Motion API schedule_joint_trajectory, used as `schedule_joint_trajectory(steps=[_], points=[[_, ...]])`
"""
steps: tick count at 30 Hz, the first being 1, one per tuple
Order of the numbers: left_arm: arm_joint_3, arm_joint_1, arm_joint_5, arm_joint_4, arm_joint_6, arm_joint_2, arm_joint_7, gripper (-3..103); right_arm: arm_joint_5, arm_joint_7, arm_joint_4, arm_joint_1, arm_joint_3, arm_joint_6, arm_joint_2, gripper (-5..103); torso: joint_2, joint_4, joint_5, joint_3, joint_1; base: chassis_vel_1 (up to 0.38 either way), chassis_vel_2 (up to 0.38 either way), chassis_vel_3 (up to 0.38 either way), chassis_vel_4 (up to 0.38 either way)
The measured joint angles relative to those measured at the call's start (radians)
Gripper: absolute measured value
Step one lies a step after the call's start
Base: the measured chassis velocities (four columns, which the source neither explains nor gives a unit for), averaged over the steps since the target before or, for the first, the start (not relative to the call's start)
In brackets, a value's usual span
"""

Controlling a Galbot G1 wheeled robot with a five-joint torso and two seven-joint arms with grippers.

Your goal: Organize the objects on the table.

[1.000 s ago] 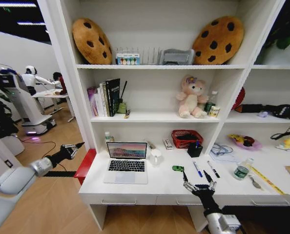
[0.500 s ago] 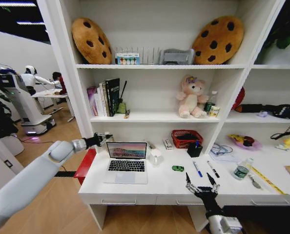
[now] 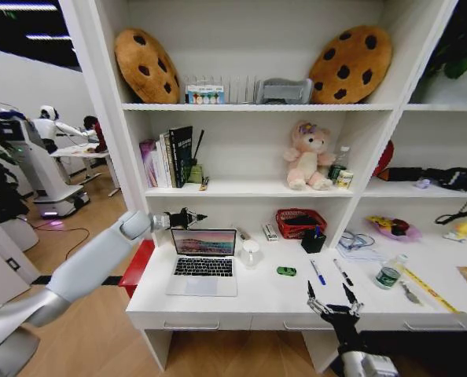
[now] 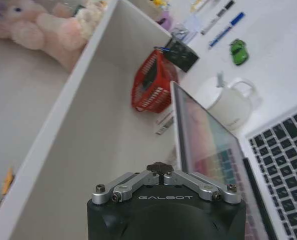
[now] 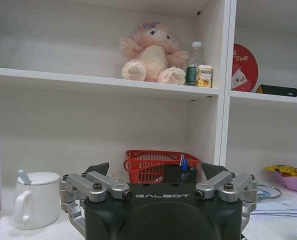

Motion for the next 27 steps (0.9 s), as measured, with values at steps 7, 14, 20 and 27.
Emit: schedule_joint_trajectory(steps=[7, 14, 20, 27], points=[[0.142, -0.024, -0.176, -0.27, 0.069, 0.206, 0.26, 0, 0.025, 0.001, -0.007, 0.009, 0.022, 0.0, 0.014, 100, 0.0, 0.0002, -0.0001, 0.0, 0.0, 0.0, 0.0, 0.0, 0.0], [0.06, 0.128, -0.256, -0.433, 0.132, 0.277, 0.21, 0, 0.035, 0.008, -0.013, 0.017, 0.014, -0.008, 0.003, 100, 0.0, -0.0004, -0.0003, 0.0, 0.0, 0.0, 0.0, 0.0, 0.0], [-0.245, 0.471, -0.361, -0.478, 0.276, 0.297, -0.231, 0, 0.04, 0.024, 0.001, 0.03, -0.007, -0.03, -0.014, 100, 0.0, 0.0, 0.0003, 0.0, 0.0, 0.0, 0.0, 0.0, 0.0], [-0.424, 0.799, -0.506, -0.582, 0.467, 0.253, -0.719, 20, 0.06, 0.042, 0.022, -0.002, -0.007, -0.046, -0.02, 100, 0.0, 0.0003, 0.0002, 0.0, 0.0, 0.0, 0.0, 0.0, 0.0]])
